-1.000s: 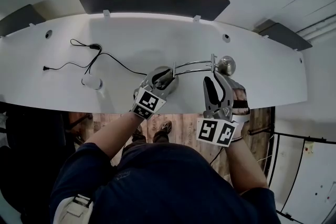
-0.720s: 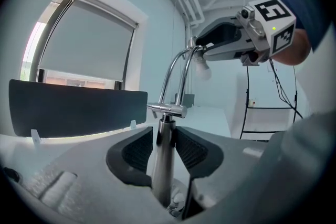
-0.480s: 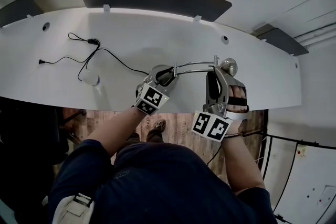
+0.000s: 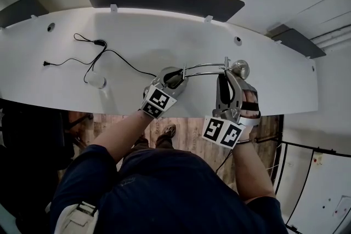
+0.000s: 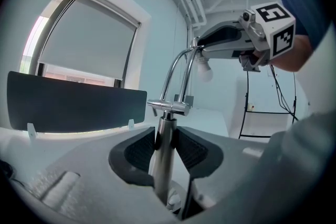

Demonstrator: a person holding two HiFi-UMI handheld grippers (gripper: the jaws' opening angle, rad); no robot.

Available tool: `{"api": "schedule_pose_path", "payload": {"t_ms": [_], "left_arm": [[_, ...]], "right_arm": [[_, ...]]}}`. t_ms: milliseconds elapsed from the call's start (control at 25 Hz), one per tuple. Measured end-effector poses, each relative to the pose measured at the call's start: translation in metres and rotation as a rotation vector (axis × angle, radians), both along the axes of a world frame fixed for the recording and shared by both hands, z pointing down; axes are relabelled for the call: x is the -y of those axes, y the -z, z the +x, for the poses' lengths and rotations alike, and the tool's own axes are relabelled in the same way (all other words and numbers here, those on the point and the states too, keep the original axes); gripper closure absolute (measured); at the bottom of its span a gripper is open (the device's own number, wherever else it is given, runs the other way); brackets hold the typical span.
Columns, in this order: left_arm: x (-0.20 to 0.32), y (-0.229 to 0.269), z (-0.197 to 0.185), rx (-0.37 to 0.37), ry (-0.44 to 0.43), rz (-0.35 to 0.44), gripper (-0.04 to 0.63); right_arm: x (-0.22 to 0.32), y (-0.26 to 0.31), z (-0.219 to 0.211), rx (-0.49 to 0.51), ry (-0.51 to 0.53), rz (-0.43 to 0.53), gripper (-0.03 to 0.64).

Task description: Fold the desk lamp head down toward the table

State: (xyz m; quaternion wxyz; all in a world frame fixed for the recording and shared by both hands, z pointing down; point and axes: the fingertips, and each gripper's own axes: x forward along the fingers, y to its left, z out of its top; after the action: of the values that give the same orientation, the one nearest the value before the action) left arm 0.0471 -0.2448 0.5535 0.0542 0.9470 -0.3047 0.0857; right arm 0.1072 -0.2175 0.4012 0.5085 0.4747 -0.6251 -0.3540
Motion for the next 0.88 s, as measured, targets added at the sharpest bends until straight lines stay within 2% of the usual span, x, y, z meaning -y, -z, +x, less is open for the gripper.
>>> {"api": "schedule_pose_path", "payload": {"t_ms": [720, 880], "left_arm": [[0.002, -0.001, 0.000, -0.028, 0.009, -0.029, 0.469], [0.003, -0.002, -0.001, -0.037, 0.015, -0.024, 0.469]], "right_arm": [[0.000, 0.002, 0.005, 0.160, -0.040, -0.029, 0.529], [0.002, -0.011, 0.018, 0.205, -0.092, -0.089, 0.534]]}}
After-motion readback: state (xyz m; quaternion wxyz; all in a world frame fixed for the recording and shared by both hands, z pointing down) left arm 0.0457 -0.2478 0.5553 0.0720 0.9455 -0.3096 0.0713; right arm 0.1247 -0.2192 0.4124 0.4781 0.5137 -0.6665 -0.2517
